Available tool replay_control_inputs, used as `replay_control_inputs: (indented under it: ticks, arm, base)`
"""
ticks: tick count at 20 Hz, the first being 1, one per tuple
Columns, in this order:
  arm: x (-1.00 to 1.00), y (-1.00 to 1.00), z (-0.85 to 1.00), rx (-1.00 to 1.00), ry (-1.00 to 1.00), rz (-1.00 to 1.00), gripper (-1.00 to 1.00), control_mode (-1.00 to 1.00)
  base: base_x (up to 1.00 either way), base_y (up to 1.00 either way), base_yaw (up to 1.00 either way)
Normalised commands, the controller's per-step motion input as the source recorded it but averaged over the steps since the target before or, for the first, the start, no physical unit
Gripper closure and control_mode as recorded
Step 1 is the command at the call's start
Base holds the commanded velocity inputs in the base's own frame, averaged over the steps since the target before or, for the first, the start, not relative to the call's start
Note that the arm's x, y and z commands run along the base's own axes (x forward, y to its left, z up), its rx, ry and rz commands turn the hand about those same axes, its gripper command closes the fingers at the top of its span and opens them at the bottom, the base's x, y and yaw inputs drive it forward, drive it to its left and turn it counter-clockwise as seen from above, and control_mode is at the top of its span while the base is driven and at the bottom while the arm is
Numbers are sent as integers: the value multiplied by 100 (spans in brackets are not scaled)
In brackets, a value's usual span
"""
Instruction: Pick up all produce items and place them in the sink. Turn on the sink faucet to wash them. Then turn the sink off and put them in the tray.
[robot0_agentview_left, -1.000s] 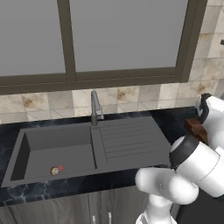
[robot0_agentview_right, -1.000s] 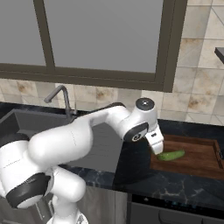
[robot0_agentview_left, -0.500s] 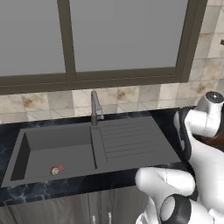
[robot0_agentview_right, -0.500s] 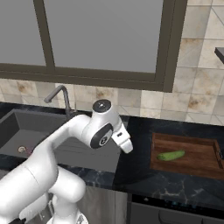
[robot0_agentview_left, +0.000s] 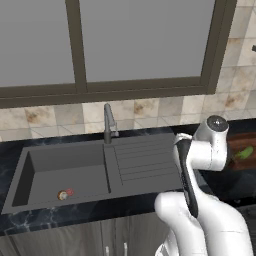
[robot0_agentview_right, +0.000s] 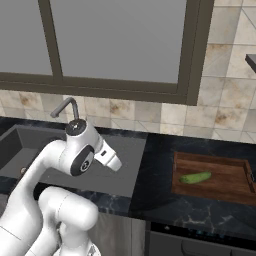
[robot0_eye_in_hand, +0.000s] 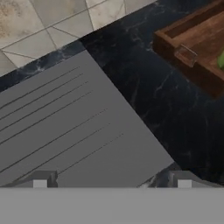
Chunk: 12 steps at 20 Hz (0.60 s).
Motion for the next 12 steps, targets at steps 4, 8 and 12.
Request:
replay_control_inputs:
  ticks: [4,8,12]
  arm:
    - [0,100,12,-5,0,33,-100,-100]
    - [0,100,19,-6,0,33,-100,-100]
    - [-2,100,31,-8,3,28,-100,-100]
  base:
    - [0,0,0]
    - [0,0,0]
    - [0,0,0]
